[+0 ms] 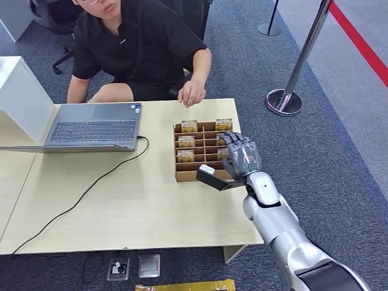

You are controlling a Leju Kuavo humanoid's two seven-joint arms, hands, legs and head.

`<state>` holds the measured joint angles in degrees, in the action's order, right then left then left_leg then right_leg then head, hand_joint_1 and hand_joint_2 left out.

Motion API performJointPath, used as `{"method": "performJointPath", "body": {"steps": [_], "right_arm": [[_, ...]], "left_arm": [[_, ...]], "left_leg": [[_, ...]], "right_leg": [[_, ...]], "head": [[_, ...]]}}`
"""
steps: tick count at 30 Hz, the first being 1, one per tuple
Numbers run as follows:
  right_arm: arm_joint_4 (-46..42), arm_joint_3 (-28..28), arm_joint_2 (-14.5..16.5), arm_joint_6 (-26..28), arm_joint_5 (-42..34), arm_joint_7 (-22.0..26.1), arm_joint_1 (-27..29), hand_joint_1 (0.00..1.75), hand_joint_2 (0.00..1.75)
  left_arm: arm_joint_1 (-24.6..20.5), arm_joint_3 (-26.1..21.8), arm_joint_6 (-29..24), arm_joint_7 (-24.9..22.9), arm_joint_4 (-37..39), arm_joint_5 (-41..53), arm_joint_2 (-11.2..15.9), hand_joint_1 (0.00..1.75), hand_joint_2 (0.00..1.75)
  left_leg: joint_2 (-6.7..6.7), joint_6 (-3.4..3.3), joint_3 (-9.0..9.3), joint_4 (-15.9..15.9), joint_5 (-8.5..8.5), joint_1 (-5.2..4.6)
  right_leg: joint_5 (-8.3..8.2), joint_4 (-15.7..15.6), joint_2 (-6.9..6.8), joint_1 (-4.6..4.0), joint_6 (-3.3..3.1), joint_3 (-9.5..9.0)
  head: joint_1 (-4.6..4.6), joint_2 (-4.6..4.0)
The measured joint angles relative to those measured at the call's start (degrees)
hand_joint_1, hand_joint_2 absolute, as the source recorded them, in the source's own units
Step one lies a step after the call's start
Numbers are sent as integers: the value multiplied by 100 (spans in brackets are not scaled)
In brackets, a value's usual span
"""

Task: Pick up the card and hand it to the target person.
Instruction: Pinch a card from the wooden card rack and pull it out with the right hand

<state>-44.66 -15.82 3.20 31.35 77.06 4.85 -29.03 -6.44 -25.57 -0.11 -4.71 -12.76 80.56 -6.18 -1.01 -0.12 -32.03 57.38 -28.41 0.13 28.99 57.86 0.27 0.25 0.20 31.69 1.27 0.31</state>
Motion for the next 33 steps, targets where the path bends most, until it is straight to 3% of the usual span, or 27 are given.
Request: {"method": "performJointPath", "body": {"steps": [9, 13, 18, 19, 22, 25, 29, 33], "right_arm": [[177, -16, 8, 42, -7, -95, -61, 81, 175], [226, -20, 8, 39, -24, -115, -59, 116, 175], [276, -21, 5, 38, -28, -156, -51, 106, 175], [281, -21, 4, 38, -28, -158, -50, 112, 175], [289, -22, 5, 37, -26, -174, -56, 153, 175], [299, -24, 7, 30, -18, -195, -77, 162, 175], [303, -28, 8, 25, -24, -213, -79, 168, 175], [303, -28, 8, 96, -58, -190, -79, 169, 175]], "left_arm": [[2, 0, 7, -1, 0, 0, -7, 0, 0], [3, 0, 3, -1, 0, 0, -7, 0, 0], [3, 0, 3, 1, 0, 0, -7, 0, 0], [3, 0, 4, 1, 0, 0, -7, 0, 0], [3, 0, 7, 0, 0, 0, -7, 0, 0], [4, -2, 10, 11, 0, 0, -7, 0, 0], [7, -6, 11, 165, 0, -5, -7, 0, 175], [9, -5, -121, 328, 0, 31, -7, 0, 175]], "left_leg": [[0, 0, 4, 0, 1, 0], [0, 0, 4, 1, 1, 0], [0, 1, 2, 1, 1, 0], [0, 1, 2, 1, 1, 0], [0, 1, 2, 1, 1, 0], [0, 1, 2, 1, 1, 0], [0, 1, 3, 1, 1, 0], [0, 1, 4, 1, 1, 0]], "right_leg": [[-1, 0, 0, 0, 0, -4], [-1, 0, 0, 0, 0, -4], [-1, 0, 0, 0, -1, -1], [-1, 0, 0, 0, -1, -1], [-1, 0, 0, 0, -1, -2], [-1, 0, 0, 0, -1, -2], [-2, 0, 0, 0, -1, -3], [-2, 0, 0, 0, -1, -4]], "head": [[1, 0], [2, 2], [3, 1], [4, 0], [3, 1], [1, 1], [1, -1], [4, 1]]}}
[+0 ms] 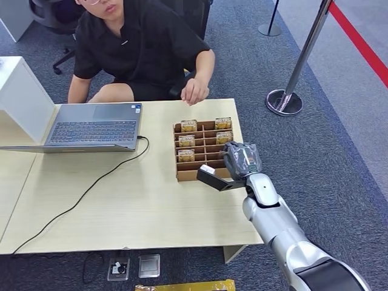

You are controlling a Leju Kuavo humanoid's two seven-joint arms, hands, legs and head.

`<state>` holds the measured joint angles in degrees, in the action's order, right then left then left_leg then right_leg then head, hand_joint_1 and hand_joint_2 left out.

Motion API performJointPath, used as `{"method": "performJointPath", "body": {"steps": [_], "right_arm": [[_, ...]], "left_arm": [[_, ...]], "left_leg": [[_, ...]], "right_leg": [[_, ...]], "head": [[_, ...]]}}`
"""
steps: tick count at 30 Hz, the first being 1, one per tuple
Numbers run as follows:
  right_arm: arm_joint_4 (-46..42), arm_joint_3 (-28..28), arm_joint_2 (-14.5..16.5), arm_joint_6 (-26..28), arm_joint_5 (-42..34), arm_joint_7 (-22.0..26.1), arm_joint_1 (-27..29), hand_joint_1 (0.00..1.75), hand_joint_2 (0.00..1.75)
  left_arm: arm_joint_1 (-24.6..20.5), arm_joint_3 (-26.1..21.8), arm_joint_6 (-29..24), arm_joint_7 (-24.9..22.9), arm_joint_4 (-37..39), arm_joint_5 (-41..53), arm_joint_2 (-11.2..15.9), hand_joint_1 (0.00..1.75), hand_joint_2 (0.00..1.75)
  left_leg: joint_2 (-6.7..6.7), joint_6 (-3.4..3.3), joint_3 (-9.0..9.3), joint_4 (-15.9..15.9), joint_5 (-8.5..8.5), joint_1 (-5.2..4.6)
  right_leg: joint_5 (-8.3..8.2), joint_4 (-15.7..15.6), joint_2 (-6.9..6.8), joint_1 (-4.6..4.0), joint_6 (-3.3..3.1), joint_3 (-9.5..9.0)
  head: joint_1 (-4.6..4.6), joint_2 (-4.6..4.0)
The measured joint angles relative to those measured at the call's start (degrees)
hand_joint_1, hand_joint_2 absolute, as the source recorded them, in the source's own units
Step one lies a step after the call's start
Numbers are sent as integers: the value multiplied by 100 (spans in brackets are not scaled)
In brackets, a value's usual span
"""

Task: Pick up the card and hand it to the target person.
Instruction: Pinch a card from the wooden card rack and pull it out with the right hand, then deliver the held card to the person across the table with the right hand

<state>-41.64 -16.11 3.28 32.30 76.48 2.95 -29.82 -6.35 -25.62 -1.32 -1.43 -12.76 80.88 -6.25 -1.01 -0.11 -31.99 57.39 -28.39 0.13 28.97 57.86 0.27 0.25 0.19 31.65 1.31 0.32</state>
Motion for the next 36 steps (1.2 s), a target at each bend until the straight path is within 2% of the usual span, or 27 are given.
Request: {"method": "performJointPath", "body": {"steps": [5, 14, 19, 23, 27, 34, 35, 36], "right_arm": [[-3, 4, 1, 159, -345, 235, 29, 169, 175], [-590, 69, 124, 232, -2409, 1729, 157, 169, 175], [-1209, 59, 246, 491, -2912, 2150, 145, 169, 175], [-1564, 21, 350, 676, -2683, 2099, 87, 169, 175], [-1713, 32, 456, 714, -1977, 1932, -27, 169, 175], [-1722, 359, 704, 715, -1167, 2052, -116, 175, 175], [-1722, 416, 733, 715, -1097, 2061, -116, 134, 175], [-1722, 467, 762, 715, -1031, 2066, -116, 90, 175]], "left_arm": [[-2, 7, -238, 49, 0, 22, 0, 0, 175], [-80, 1, -214, 14, 0, 1, 0, 0, 175], [-174, -15, -147, 8, 0, -2, -3, 0, 175], [-198, -21, -131, 23, 0, -2, -5, 0, 175], [-201, -21, -126, 33, 0, 7, -7, 0, 175], [-212, -20, -91, 31, 0, 53, -20, 0, 175], [-217, -18, -81, 27, 0, 73, -20, 0, 175], [-221, -15, -78, 23, 0, 93, -20, 0, 131]], "left_leg": [[0, 0, -3, 0, 0, 0], [1, 1, -8, -1, 0, 0], [1, 1, -7, -1, 1, 0], [1, 1, -8, -1, 1, 0], [1, 1, -7, -1, 0, 0], [0, 1, -8, -1, 1, 0], [0, 1, -8, -1, 1, 0], [0, 1, -8, -1, 1, 0]], "right_leg": [[0, 0, 0, 0, 0, 2], [0, 2, 0, 0, 0, 7], [0, 3, 0, 0, 0, 4], [0, 3, 0, 0, 0, 5], [0, 3, 0, 0, 0, 6], [0, 3, 0, 0, 0, 6], [0, 3, 0, 0, 0, 6], [0, 3, 0, 0, 0, 6]], "head": [[-3, -1], [-4, 0], [-1, -1], [-1, -1], [-2, -1], [-3, -1], [-3, -1], [-2, -1]]}}
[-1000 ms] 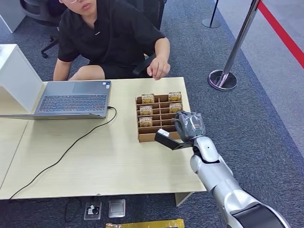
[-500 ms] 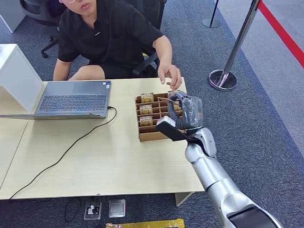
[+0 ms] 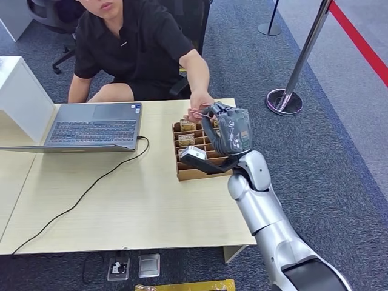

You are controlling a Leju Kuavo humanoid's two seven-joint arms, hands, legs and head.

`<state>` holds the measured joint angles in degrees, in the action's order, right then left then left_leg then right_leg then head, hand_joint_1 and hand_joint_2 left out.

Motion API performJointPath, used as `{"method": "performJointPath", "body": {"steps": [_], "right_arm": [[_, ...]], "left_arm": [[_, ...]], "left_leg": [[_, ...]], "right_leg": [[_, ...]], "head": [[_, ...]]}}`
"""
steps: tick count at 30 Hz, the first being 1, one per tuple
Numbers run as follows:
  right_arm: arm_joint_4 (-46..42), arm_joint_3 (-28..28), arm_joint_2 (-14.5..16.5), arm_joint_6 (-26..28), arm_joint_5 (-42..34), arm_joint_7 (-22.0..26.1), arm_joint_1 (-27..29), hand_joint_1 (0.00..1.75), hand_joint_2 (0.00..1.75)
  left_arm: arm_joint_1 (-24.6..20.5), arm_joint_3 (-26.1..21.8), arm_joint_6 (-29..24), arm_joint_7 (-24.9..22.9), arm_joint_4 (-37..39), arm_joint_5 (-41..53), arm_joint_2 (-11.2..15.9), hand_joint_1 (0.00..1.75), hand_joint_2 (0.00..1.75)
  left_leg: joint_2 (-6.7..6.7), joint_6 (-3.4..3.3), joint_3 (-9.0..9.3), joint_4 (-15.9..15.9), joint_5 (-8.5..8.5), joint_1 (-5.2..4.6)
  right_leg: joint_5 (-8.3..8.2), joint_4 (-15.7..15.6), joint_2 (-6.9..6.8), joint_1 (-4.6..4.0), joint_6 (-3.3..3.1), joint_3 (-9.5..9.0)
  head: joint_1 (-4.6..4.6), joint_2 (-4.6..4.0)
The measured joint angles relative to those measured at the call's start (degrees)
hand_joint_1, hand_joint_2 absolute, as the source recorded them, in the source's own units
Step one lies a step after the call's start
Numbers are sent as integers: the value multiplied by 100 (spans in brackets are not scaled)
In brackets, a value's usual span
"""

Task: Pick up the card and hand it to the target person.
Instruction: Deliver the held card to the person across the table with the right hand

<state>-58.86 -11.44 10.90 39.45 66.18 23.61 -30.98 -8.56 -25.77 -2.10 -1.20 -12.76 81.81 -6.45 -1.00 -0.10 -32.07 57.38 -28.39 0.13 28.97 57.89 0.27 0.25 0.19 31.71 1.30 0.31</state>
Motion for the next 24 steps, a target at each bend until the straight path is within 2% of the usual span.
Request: {"method": "performJointPath", "body": {"steps": [1, 2, 3, 5, 10, 15, 19, 24], "right_arm": [[1, 50, 26, 0, 55, 4, 0, 47, 175], [3, 112, 56, 0, 109, 1, 0, 3, 131], [8, 171, 80, 0, 155, -5, 1, 0, 87], [19, 291, 119, 0, 222, -11, 3, 0, 0], [18, 595, 184, 1, 170, 181, 44, 0, 0], [-115, 1168, 257, 7, -325, 687, 214, 0, 0], [-282, 1913, 292, 15, -1067, 1111, 386, 0, 0], [-253, 3143, 78, 20, -2313, 1217, 746, 0, 0]], "left_arm": [[-2, 4, -1, -6, 0, 14, 0, 0, 87], [3, 7, -13, -8, 0, 20, -1, 0, 44], [14, 9, -28, -7, 1, 22, -1, 0, 0], [49, 7, -60, 1, 2, 20, -2, 0, 0], [97, 4, -46, -27, 2, 20, -2, 0, 0], [122, 3, -13, -46, 3, 20, -2, 0, 0], [142, -1, -47, -54, 8, 13, -2, 0, 0], [216, -18, -130, -77, 11, -67, -2, 0, 0]], "left_leg": [[0, 0, 0, 0, 0, 0], [0, 0, 0, 0, 0, 0], [0, 0, 0, 0, 0, 0], [0, 0, 0, 1, 0, 0], [0, 0, 0, 1, 0, 0], [-1, 0, 0, 1, 0, 0], [-2, 0, 0, 2, -1, 0], [-7, -5, -3, 3, -4, 0]], "right_leg": [[0, 0, 0, 0, 0, 0], [0, 0, 0, 0, 0, 0], [0, 0, 0, 0, 0, 1], [0, -1, 1, 0, 0, 3], [0, -1, 1, 0, 0, 4], [0, -2, 0, 0, 0, 4], [0, -5, 0, 0, 0, 5], [2, -10, -5, 1, 4, 2]], "head": [[1, 1], [2, 1], [2, 2], [2, 2], [-3, 1], [-3, 0], [1, 2], [1, 0]]}}
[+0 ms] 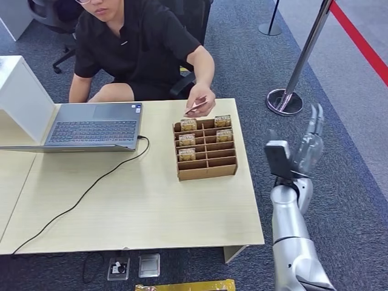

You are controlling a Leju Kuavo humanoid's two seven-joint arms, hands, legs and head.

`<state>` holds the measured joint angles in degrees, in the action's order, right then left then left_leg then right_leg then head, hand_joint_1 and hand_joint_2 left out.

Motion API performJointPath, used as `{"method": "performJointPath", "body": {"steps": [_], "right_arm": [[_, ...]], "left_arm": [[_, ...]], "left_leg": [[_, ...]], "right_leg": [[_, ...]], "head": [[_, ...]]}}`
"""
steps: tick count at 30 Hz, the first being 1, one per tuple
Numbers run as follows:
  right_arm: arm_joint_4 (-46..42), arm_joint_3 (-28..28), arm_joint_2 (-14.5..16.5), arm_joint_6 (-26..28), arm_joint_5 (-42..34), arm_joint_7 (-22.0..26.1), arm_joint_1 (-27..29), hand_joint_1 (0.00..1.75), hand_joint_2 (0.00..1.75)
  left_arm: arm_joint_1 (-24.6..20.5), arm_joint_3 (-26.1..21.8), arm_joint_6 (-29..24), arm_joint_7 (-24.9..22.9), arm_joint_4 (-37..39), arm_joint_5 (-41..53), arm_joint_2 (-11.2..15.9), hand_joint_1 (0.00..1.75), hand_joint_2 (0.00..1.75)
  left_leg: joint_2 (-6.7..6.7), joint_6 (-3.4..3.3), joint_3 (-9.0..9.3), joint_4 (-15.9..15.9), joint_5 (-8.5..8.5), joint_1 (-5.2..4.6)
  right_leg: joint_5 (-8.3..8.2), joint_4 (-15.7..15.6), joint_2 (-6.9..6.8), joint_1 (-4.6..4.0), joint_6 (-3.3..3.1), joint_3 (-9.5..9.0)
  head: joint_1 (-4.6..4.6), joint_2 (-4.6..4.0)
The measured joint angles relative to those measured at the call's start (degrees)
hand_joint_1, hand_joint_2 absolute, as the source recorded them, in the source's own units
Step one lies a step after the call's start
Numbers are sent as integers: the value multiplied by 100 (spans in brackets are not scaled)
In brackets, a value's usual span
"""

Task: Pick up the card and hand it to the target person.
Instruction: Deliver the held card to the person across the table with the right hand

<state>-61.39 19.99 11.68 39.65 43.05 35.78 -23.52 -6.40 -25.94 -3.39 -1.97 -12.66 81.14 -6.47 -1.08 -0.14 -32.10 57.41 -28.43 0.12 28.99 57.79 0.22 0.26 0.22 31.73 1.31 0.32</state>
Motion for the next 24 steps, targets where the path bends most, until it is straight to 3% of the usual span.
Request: {"method": "performJointPath", "body": {"steps": [5, 8, 9, 10, 12, 13, 14, 18, 24], "right_arm": [[623, 1192, -427, 8, -256, -56, 372, 0, 0], [1394, 1766, -734, 21, 225, -703, 506, 0, 0], [1724, 1949, -839, 21, 404, -1015, 572, 6, 44], [2044, 2112, -937, 9, 540, -1294, 651, 36, 87], [2645, 2333, -1099, -85, 698, -1728, 820, 123, 175], [2912, 2393, -1160, -190, 778, -1951, 894, 161, 175], [3158, 2428, -1203, -338, 868, -2204, 966, 175, 175], [3890, 2451, -1213, -1041, 1234, -3208, 1240, 175, 175], [4464, 2238, -1078, -1911, 1881, -4243, 1483, 175, 175]], "left_arm": [[92, -43, -80, -47, 9, -67, 1, 0, 0], [114, -77, -32, -70, 18, -70, 1, 0, 0], [125, -86, 5, -72, 19, -70, 0, 7, 0], [142, -93, 53, -71, 20, -70, 1, 31, 44], [171, -107, 170, -56, 20, -70, 3, 113, 131], [174, -108, 232, -35, 21, -70, 3, 147, 175], [169, -108, 288, -5, 21, -66, 3, 165, 175], [113, -105, 456, 96, 21, -12, -8, 175, 175], [27, -64, 597, 72, 20, 71, -33, 175, 175]], "left_leg": [[3, -2, -2, 0, -7, 0], [-3, -1, 5, -1, -10, 1], [-11, -1, 3, -1, -10, 1], [-18, -1, 1, -2, -10, 1], [-19, 1, -2, -4, -11, 1], [-16, 2, -1, -5, -12, 2], [-14, 3, 0, -5, -12, 2], [-15, 3, 0, -8, -12, 3], [-3, 4, 6, -10, -12, 2]], "right_leg": [[1, -4, 4, 0, 1, 2], [6, -7, -2, -1, 3, -4], [9, -7, -11, -1, 3, -8], [11, -7, -18, -1, 3, -9], [12, -6, -16, -1, 0, -5], [12, -5, -12, -2, -1, -3], [13, -5, -9, -2, -2, -2], [16, -4, -12, -3, -6, -2], [16, -2, -7, -3, -7, -5]], "head": [[17, 1], [-4, 1], [-4, 1], [3, 1], [10, 1], [8, 1], [4, 0], [1, 1], [-1, 0]]}}
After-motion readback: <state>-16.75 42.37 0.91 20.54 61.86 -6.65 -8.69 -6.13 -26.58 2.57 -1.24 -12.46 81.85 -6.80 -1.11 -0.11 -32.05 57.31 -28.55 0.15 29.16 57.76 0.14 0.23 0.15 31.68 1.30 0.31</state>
